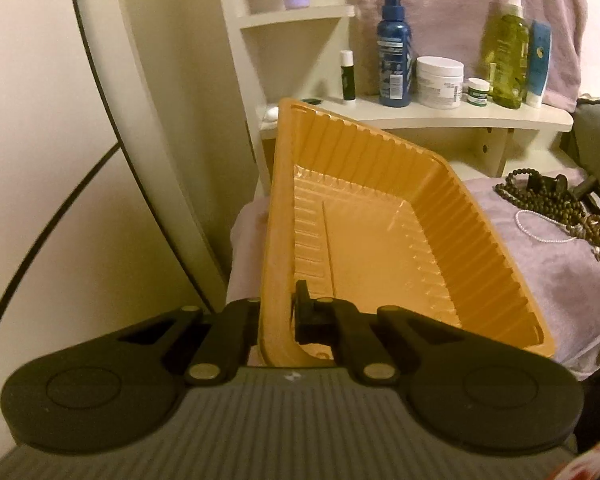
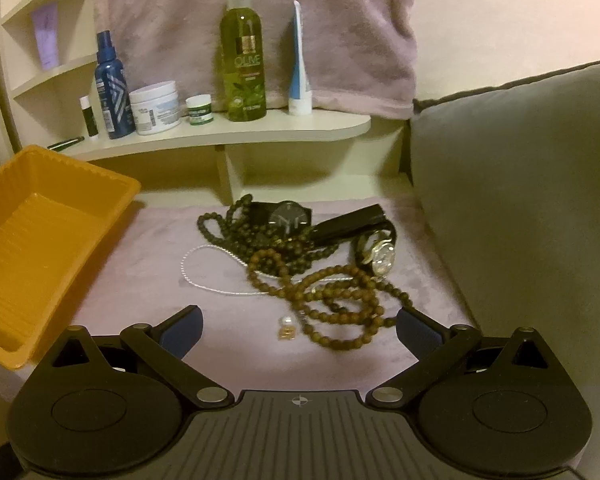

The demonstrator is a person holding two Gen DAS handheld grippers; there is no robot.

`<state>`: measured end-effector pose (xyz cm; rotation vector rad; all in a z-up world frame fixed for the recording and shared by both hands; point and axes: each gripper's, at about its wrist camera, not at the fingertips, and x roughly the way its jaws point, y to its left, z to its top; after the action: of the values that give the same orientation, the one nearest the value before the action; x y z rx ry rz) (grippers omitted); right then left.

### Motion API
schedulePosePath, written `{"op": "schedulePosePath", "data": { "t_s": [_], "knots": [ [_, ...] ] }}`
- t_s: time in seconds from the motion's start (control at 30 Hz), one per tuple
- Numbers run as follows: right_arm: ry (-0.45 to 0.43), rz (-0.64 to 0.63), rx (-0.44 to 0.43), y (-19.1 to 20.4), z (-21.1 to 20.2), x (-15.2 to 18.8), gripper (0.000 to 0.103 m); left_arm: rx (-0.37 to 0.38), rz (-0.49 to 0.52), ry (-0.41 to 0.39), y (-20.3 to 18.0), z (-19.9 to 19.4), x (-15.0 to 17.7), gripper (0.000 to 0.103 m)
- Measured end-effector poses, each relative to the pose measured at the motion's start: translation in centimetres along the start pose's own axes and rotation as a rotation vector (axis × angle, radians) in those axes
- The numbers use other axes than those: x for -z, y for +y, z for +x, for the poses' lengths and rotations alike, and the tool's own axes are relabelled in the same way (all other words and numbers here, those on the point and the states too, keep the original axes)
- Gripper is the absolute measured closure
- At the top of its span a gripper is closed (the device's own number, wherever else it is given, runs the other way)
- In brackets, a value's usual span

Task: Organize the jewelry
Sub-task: 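Grasp a brown bead strand with the right gripper while the left gripper holds the tray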

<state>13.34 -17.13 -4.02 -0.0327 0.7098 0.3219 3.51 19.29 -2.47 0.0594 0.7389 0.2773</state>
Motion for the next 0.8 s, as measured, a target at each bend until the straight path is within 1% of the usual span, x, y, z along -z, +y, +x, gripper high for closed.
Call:
{"op": "schedulePosePath", "data": {
  "t_s": [0.1, 0.13, 0.17, 0.2, 0.23, 0.27, 0.3, 0.33, 0.37, 0.4, 0.43, 0.47, 0.53, 0.57, 0.67, 0.8],
  "knots": [
    [-0.010, -0.022, 0.013, -0.9, 0.3, 0.6, 0.001, -0.024, 0.028, -0.004, -1.2, -0.4, 0.2, 0.100],
    [-0.006, -0.024, 0.016, -1.2, 0.4, 0.8, 0.002, -0.031, 0.032, -0.004, -1.4, -0.4, 0.1, 0.100],
    [0.000, -0.023, 0.017, -1.6, 0.6, 1.0, 0.010, -0.036, 0.034, -0.004, -1.5, -0.5, 0.1, 0.100],
    [0.012, -0.020, 0.013, -2.0, 0.9, 1.1, 0.016, -0.041, 0.037, -0.005, -1.6, -0.5, 0.1, 0.100],
    [0.020, -0.018, 0.004, -2.3, 1.2, 1.3, 0.025, -0.045, 0.039, -0.006, -1.8, -0.6, 0.1, 0.100],
    [0.024, -0.021, -0.002, -2.5, 1.5, 1.4, 0.029, -0.049, 0.040, -0.006, -1.9, -0.7, 0.1, 0.100],
    [0.023, -0.029, -0.005, -2.6, 1.7, 1.4, 0.030, -0.053, 0.044, -0.007, -2.0, -0.8, 0.0, 0.100],
    [0.017, -0.039, -0.014, -2.7, 1.8, 1.4, 0.034, -0.057, 0.049, -0.007, -2.1, -0.7, 0.0, 0.100],
    [0.009, -0.046, -0.028, -2.7, 2.0, 1.4, 0.042, -0.059, 0.053, -0.007, -2.2, -0.8, 0.0, 0.100],
    [0.003, -0.055, -0.039, -2.7, 2.2, 1.2, 0.045, -0.060, 0.056, -0.005, -2.2, -0.8, -0.1, 0.100],
    [0.000, -0.063, -0.048, -2.5, 2.4, 1.1, 0.051, -0.061, 0.059, -0.002, -2.3, -0.7, -0.1, 0.100],
    [0.000, -0.071, -0.064, -2.4, 2.7, 0.8, 0.060, -0.062, 0.060, -0.002, -2.4, -0.7, -0.2, 0.100],
    [0.005, -0.089, -0.087, -2.0, 3.5, 0.4, 0.071, -0.064, 0.064, 0.001, -2.5, -0.6, -0.3, 0.100],
    [0.009, -0.101, -0.088, -1.8, 3.9, 0.2, 0.073, -0.064, 0.064, 0.002, -2.5, -0.6, -0.3, 0.100],
    [0.041, -0.134, -0.090, -1.1, 5.4, -0.2, 0.073, -0.064, 0.063, 0.003, -2.4, -0.6, -0.4, 0.100],
    [0.064, -0.142, -0.091, -0.7, 6.6, -0.4, 0.075, -0.064, 0.061, 0.004, -2.5, -0.5, -0.3, 0.100]
  ]
}}
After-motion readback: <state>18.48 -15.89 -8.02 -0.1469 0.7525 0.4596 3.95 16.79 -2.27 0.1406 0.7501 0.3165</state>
